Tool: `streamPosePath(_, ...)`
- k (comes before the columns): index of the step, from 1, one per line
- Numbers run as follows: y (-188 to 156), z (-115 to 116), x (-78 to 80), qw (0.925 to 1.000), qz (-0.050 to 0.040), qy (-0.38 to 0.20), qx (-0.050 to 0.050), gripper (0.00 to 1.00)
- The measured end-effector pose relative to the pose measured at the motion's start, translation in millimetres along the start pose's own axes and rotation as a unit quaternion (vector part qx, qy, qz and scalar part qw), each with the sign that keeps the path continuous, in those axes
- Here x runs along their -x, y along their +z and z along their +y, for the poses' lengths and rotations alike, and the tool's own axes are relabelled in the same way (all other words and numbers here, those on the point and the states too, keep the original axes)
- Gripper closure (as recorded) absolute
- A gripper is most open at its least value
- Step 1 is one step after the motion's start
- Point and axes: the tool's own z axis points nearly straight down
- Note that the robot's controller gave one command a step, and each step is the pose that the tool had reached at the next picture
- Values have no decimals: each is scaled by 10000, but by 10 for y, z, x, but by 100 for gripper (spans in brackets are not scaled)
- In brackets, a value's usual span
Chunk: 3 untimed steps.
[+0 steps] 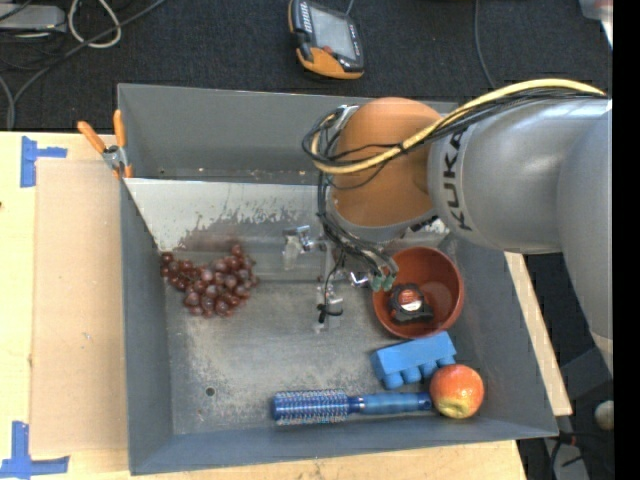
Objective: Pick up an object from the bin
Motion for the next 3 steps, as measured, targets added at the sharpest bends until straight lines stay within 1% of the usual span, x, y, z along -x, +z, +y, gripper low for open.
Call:
streamPosePath(1, 737, 811, 225, 9935, 7, 1141, 1, 0)
streamPosePath(2, 459, -47, 98, 9974, -60, -721, -23, 100)
streamPosePath(3, 460, -47, 98, 9974, -58, -715, -22, 100)
